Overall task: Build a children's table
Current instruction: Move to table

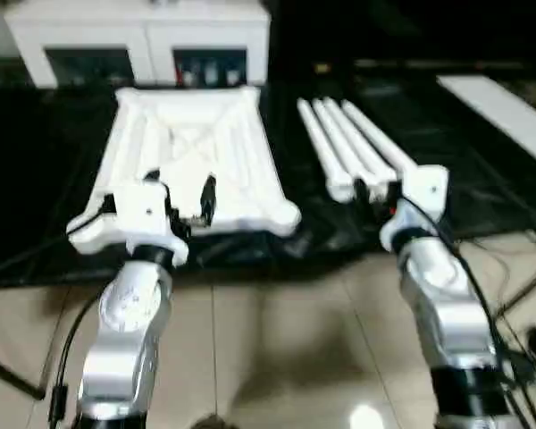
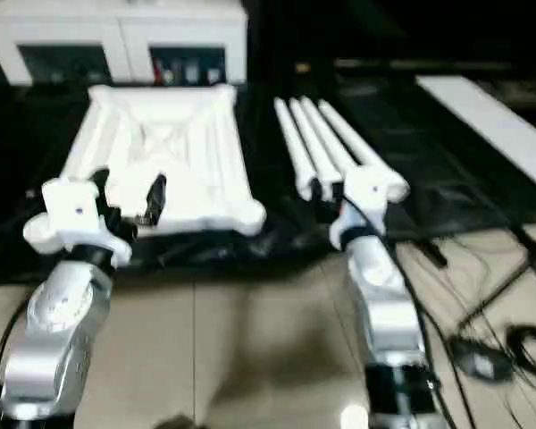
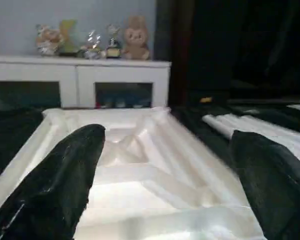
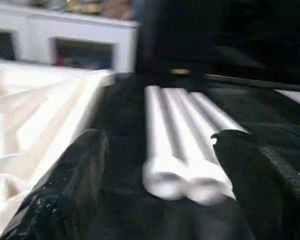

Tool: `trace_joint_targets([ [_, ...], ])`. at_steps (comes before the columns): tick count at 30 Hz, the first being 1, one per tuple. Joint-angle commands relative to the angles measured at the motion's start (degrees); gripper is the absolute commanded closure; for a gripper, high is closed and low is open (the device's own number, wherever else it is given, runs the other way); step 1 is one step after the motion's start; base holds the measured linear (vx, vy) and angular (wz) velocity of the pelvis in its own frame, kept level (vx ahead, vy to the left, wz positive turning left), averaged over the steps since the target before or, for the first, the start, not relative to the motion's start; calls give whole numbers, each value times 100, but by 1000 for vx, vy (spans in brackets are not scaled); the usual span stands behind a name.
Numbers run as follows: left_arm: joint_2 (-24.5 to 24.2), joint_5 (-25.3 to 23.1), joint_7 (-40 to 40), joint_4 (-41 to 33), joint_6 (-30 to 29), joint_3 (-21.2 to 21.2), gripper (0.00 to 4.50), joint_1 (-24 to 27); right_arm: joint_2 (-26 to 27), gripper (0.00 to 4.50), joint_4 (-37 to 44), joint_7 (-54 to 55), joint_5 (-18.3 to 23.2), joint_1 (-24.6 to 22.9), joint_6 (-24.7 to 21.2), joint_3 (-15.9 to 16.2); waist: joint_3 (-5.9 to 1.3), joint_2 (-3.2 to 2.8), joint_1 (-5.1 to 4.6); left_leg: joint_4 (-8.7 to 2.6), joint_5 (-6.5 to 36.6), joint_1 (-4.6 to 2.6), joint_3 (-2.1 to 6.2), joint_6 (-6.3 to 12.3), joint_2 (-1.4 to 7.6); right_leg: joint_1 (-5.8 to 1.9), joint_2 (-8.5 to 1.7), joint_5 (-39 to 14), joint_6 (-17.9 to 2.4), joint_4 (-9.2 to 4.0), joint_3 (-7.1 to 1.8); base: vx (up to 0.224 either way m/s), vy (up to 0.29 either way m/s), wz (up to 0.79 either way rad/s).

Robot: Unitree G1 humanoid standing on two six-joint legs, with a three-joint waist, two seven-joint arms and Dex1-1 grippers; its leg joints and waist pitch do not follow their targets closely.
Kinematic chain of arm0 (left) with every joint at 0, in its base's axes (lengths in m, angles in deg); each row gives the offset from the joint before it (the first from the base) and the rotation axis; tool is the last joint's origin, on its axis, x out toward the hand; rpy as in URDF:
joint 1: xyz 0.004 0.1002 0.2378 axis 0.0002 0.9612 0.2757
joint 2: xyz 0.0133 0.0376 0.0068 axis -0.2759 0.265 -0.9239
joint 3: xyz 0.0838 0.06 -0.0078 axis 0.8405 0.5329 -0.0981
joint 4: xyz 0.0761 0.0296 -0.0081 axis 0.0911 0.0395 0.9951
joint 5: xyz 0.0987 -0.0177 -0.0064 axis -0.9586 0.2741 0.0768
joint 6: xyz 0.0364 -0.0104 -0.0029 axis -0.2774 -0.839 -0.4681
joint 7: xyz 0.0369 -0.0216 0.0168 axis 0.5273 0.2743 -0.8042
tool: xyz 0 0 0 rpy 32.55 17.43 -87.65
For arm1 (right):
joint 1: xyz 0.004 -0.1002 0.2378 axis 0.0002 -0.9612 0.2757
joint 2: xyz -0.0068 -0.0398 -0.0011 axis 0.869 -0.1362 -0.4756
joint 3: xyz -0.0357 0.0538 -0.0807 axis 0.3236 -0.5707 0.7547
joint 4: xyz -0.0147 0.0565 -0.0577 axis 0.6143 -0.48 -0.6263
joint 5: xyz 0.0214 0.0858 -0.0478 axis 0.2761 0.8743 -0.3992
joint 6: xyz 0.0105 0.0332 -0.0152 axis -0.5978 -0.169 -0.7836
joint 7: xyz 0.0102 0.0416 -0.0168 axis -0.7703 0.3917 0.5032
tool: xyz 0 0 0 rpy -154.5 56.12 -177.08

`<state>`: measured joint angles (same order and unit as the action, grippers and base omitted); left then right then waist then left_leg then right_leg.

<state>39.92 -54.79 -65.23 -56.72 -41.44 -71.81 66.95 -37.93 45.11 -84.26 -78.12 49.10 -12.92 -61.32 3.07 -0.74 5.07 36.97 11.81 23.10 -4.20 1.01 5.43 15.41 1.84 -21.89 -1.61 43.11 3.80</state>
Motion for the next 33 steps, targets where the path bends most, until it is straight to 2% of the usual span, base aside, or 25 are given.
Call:
trace_joint_targets([
  [1,72,-37,-9,-63,-25,121,0,-58,-155,73,78,-71,-113,-19,15,-64,-478,-121,-193,-541,1208,-1100,935,1930,1136,867,-395,-173,622,152,-152,242,11,9],
  [2,59,-33,-47,-67,-12,132,0,-62,-172,73,117,-119,-165,-15,14,-3,-445,-72,-269,-575,650,-971,769,2289,995,952,-409,222,830,256,-137,242,11,9],
  [3,58,-33,-48,-68,-14,132,0,-63,-173,73,122,-120,-170,-13,16,2,-400,-66,-267,-543,-311,-868,954,3118,570,1045,-333,341,953,223,-149,210,-26,16],
  [5,54,-31,-53,-102,-30,127,0,-66,-182,73,146,-157,-186,0,39,47,-363,176,-363,-430,-241,-606,699,2802,155,1001,-517,1202,771,-425,-480,200,-104,53],
  [6,53,-34,-57,-128,-39,122,0,-72,-190,73,150,-181,-185,8,54,69,-268,485,-311,-201,731,123,233,1844,-441,147,-1032,1537,1034,-1156,-849,159,-137,73],
  [7,52,-42,-57,-143,-47,113,0,-85,-190,73,155,-200,-162,12,68,82,-291,607,-173,203,1071,115,75,1503,-454,43,-1390,465,1157,-1521,-914,161,-118,59],
  [8,52,-43,-57,-144,-48,112,0,-86,-190,73,155,-202,-160,12,69,83,-314,487,-136,712,871,277,103,1048,-139,-251,-1976,-281,1056,-1563,-841,161,-118,59],
  [9,52,-42,-54,-153,-51,101,0,-98,-193,73,160,-209,-158,15,82,96,-257,471,-113,663,549,307,71,624,18,-256,-1935,-679,881,-1634,-557,184,-95,49],
  [11,39,-47,-39,-169,-59,82,0,-141,-98,73,182,-170,-16,3,106,8,-218,237,-97,334,331,109,16,460,289,-361,-1910,-1389,-198,-1851,-310,172,-62,65],
  [13,25,-50,-27,-148,-57,104,0,-163,35,73,165,-89,183,1,8,-204,-227,-17,-149,-516,61,-311,-110,227,517,-396,-968,-1208,-893,-1596,28,193,9,35],
  [14,13,-59,-15,-131,-57,130,0,-167,48,73,140,-47,191,13,-91,-259,-271,-209,-378,-785,660,-1072,445,831,924,413,-414,-595,-485,-698,243,201,34,21],
  [15,15,-67,-1,-121,-52,144,0,-166,17,73,123,-3,133,16,-102,-252,-454,-159,-456,-627,420,-1455,800,1539,1138,845,-491,-407,73,-182,125,226,59,15],
  [17,20,-48,35,-99,-44,167,0,-173,-108,73,68,189,-160,34,-172,-188,-435,-156,-376,-500,-732,-1383,617,1876,1041,1224,-578,208,694,59,44,220,48,10],
  [18,19,-39,43,-94,-40,171,0,-176,-133,73,53,232,-226,38,-195,-175,-354,-48,-373,-686,-746,-1135,309,1861,953,1196,-574,713,707,64,47,179,26,5],
  [19,14,-26,50,-82,-38,177,0,-182,-127,73,23,223,-193,42,-221,-202,-390,1,-388,-671,-833,-1204,255,1867,894,1279,-615,987,629,-39,30,170,-6,-2],
  [21,9,-5,65,-50,-46,182,0,-189,-79,73,3,127,-11,31,-193,-279,-301,400,-340,-605,885,-834,-309,1312,200,641,-861,1212,-34,-936,-435,170,-37,-4],
  [22,11,7,83,-28,-44,181,0,-185,-104,73,29,144,-101,21,-150,-244,-292,664,-239,-183,1350,-520,-406,1050,-100,223,-1033,-502,161,-1311,-858,185,-113,10],
  [23,11,7,83,-28,-44,181,0,-185,-104,73,29,144,-101,21,-150,-244,-309,537,-106,449,1143,-581,-320,675,-273,158,-1395,-3087,-129,-1641,-1222,185,-113,10],
  [24,17,20,98,-13,-37,179,0,-181,-115,73,52,94,-112,9,-87,-217,-331,471,-73,563,679,-229,-98,281,-157,-182,-1444,-2843,-665,-1446,-1258,202,-71,10],
  [26,40,195,251,16,-36,188,0,-164,-130,73,111,-136,-12,-17,58,-150,-284,318,-77,647,149,18,87,-91,35,-257,-1567,-1133,-1498,-1376,-1215,189,-20,-3],
  [28,30,212,298,14,-39,197,0,-154,-138,73,128,-164,31,-25,67,-123,-274,212,-77,370,-706,167,182,-385,296,-113,-1393,898,-1996,-1228,-817,155,26,-6],
  [29,15,220,331,20,-23,190,0,-143,-140,73,164,-223,95,-35,117,-96,-283,-30,-98,-325,-1835,126,132,-421,412,74,-818,1674,-1483,-929,-274,144,41,-9],
  [30,-32,262,408,75,-7,165,0,-180,-158,73,215,-402,233,-2,137,-98,-323,-212,-213,-317,-2369,-217,289,-9,794,528,-445,1954,-793,-577,-160,139,99,0],
  [31,-32,262,408,75,-7,165,0,-180,-158,73,215,-402,233,-2,137,-98,-421,-198,-283,-295,-2961,-392,469,188,1054,592,-582,2037,-593,-467,-262,117,110,4],
  [33,-248,416,726,225,-15,81,0,-264,-265,73,269,-781,449,107,99,-117,-489,-189,-216,-131,-4533,-505,474,435,959,685,-814,2471,-340,-599,-423,86,87,4],
])
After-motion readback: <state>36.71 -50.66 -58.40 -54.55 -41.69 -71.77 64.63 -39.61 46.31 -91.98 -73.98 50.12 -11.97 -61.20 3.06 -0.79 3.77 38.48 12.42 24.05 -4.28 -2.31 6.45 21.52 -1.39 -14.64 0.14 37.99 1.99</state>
